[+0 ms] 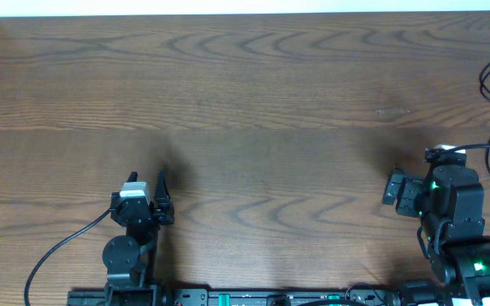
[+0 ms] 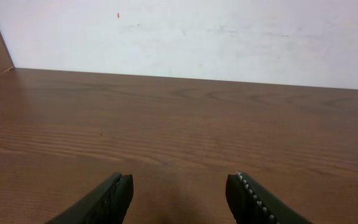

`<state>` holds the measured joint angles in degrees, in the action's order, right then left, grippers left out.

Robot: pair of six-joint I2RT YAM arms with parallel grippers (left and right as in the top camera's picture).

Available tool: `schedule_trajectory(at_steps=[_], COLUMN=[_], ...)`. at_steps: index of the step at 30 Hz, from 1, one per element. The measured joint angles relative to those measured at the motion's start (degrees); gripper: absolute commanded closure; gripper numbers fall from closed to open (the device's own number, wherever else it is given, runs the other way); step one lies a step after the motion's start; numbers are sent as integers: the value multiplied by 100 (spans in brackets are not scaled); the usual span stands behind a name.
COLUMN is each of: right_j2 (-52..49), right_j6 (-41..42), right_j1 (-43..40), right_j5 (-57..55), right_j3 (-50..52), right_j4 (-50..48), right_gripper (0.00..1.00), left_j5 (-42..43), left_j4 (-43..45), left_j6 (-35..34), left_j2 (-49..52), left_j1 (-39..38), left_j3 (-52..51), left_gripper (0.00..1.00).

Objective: Untangle cables

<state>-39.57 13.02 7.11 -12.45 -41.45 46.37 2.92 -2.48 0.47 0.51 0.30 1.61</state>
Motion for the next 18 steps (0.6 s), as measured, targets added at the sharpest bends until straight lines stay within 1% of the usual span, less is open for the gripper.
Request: schedule_trajectory(at_steps=[11, 14, 18], right_j2=[39, 240, 802], right_j6=[-4, -28, -153], right_j1=[37, 68, 61], right_j5=[-9, -52, -85], right_j3=[0, 17, 186], right_j4=[63, 33, -214], right_gripper=[1, 1, 1], left_j5=[0, 4, 15], left_j4=[0, 0, 0], left_j6=[2, 2, 2], left_j2=[0, 2, 2], left_j1=[2, 2, 2], left_j3=[0, 0, 0], left_gripper=[46, 46, 46])
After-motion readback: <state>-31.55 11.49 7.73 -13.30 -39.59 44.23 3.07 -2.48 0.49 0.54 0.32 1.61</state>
